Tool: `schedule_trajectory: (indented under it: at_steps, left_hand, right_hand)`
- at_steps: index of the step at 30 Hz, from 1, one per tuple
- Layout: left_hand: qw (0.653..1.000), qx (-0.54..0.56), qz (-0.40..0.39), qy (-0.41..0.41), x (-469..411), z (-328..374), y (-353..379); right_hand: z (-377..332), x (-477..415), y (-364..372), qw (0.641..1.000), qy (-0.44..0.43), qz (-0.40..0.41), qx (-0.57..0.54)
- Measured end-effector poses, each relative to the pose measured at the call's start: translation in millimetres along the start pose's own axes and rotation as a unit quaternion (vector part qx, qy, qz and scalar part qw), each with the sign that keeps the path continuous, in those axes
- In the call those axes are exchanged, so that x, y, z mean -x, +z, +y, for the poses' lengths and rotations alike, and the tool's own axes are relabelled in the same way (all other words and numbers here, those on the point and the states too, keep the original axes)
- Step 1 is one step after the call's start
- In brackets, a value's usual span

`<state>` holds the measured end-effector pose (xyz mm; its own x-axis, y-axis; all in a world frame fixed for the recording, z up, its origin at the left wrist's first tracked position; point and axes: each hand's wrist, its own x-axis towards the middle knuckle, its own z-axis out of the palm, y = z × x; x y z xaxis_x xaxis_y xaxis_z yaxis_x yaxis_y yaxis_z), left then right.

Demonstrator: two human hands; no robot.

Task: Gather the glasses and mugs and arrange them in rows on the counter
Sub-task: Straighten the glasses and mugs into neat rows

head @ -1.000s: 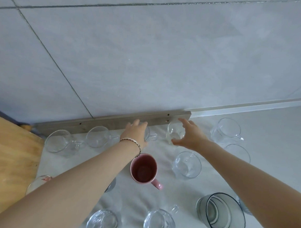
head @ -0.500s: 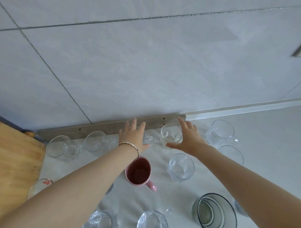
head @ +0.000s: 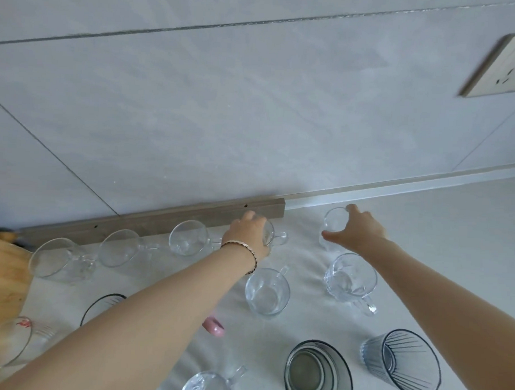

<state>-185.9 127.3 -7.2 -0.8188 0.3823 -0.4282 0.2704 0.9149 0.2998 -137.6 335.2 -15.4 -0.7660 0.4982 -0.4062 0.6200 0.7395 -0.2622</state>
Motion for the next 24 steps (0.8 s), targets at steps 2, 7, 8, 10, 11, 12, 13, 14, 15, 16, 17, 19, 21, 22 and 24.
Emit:
schedule_trajectory:
  at_steps: [2, 7, 8, 10, 11, 12, 13, 14, 15, 16, 17, 19, 21, 22, 24]
  left_hand:
    - [1.0, 0.003, 0.002, 0.0, -1, 0, -1]
    - [1.0, 0.019, 0.007, -0.005, -3, 1, 0]
    - [1.0, 0.021, 0.009, -0.007, -3, 1, 1]
    - [1.0, 0.021, 0.012, -0.008, -2, 1, 1]
    - [1.0, 0.019, 0.014, -0.007, -2, 2, 2]
    - [1.0, 0.018, 0.014, -0.005, -2, 1, 2]
    - [1.0, 0.017, 0.015, -0.005, -2, 1, 3]
    - [1.0, 0.018, 0.016, -0.004, -2, 1, 3]
    - [1.0, 0.019, 0.016, -0.004, -2, 1, 3]
    - [1.0, 0.02, 0.016, -0.003, -1, 1, 3]
    - [1.0, 0.024, 0.015, -0.003, 0, 0, 4]
    - [0.999, 0.042, 0.017, -0.004, 4, -1, 3]
    - [0.998, 0.059, 0.033, 0.004, 14, -5, -1]
    - [0.997, 0.068, 0.045, 0.014, 23, -9, -4]
    - [0.992, 0.096, 0.071, 0.035, 47, -20, -10]
  right_hand:
    - [-3, 0, 1, 0.998, -0.06, -0.013, 0.023]
    - [-17, 4, 10, 0.979, -0.187, -0.042, 0.065]
    - [-20, 4, 13, 0.978, -0.193, -0.035, 0.068]
    - [-23, 5, 17, 0.979, -0.19, -0.02, 0.069]
    - [-24, 4, 19, 0.98, -0.187, -0.015, 0.069]
    - [-23, 4, 20, 0.98, -0.186, -0.012, 0.07]
    - [-23, 5, 21, 0.98, -0.186, -0.011, 0.07]
    - [-23, 6, 22, 0.98, -0.185, -0.009, 0.07]
    - [-23, 6, 22, 0.981, -0.182, -0.008, 0.07]
    - [-22, 8, 22, 0.981, -0.179, -0.011, 0.072]
    - [-22, 10, 22, 0.981, -0.178, -0.015, 0.078]
    - [-21, 17, 20, 0.98, -0.177, -0.023, 0.092]
    - [-22, 29, 17, 0.977, -0.185, -0.017, 0.102]
    - [-23, 36, 15, 0.974, -0.197, -0.006, 0.11]
    - [-29, 55, 14, 0.967, -0.222, 0.02, 0.122]
